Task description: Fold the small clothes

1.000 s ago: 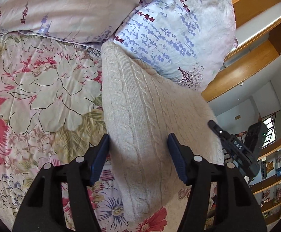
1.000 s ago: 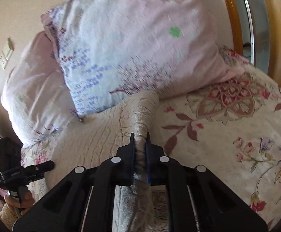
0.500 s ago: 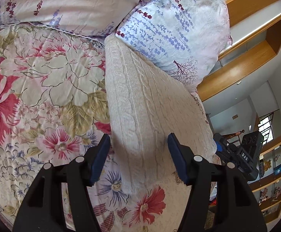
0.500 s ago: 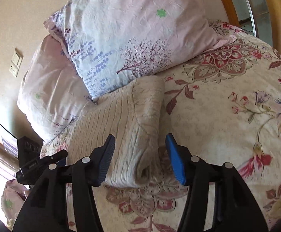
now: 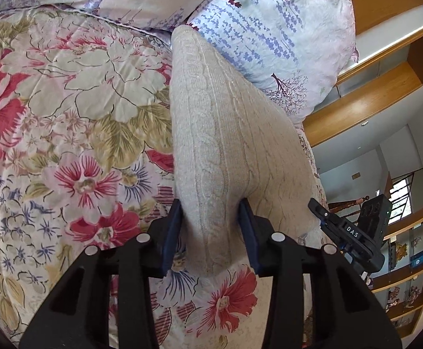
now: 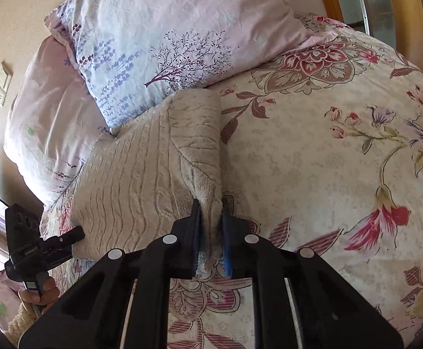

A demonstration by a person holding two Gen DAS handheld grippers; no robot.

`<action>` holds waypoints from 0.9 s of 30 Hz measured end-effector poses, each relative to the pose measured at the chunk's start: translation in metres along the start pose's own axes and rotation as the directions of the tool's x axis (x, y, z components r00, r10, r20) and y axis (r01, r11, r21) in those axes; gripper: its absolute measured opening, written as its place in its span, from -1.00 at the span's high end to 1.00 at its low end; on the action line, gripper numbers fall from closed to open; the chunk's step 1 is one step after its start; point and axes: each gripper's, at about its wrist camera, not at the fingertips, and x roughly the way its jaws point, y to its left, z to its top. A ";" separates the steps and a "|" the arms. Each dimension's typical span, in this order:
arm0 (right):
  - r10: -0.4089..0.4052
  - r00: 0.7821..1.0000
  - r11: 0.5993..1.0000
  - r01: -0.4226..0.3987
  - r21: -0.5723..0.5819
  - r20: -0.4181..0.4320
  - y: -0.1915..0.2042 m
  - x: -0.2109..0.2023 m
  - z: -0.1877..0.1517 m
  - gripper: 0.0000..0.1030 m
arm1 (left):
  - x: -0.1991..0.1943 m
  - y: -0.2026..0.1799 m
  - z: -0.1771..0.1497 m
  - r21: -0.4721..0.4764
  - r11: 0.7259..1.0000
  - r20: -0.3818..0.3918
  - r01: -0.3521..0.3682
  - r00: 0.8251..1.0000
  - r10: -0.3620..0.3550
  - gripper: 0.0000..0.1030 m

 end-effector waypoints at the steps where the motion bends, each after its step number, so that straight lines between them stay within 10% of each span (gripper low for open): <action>1: -0.002 1.000 1.000 0.002 -0.006 -0.008 0.001 0.001 0.001 0.74 | 0.000 -0.001 0.000 0.002 1.000 -0.002 -0.001 1.000 0.001 0.19; 3: -0.003 1.000 1.000 0.003 -0.013 -0.027 0.003 -0.002 0.006 0.68 | -0.002 0.001 0.003 -0.021 1.000 -0.002 0.017 1.000 -0.017 0.08; 8: 0.087 0.996 0.995 -0.088 0.046 0.012 0.003 -0.019 0.032 -0.51 | -0.019 0.011 0.024 -0.093 0.992 0.096 0.082 0.993 -0.073 -0.60; 24: 0.274 0.950 0.945 -0.237 0.224 -0.150 -0.015 0.060 0.067 -0.37 | 0.033 0.018 0.062 -0.155 0.982 0.042 0.111 0.993 -0.106 -0.27; 27: 0.309 0.936 0.932 -0.262 0.251 -0.168 -0.019 0.065 0.065 -0.09 | 0.033 0.020 0.062 -0.160 0.980 0.052 0.121 0.992 -0.114 -0.25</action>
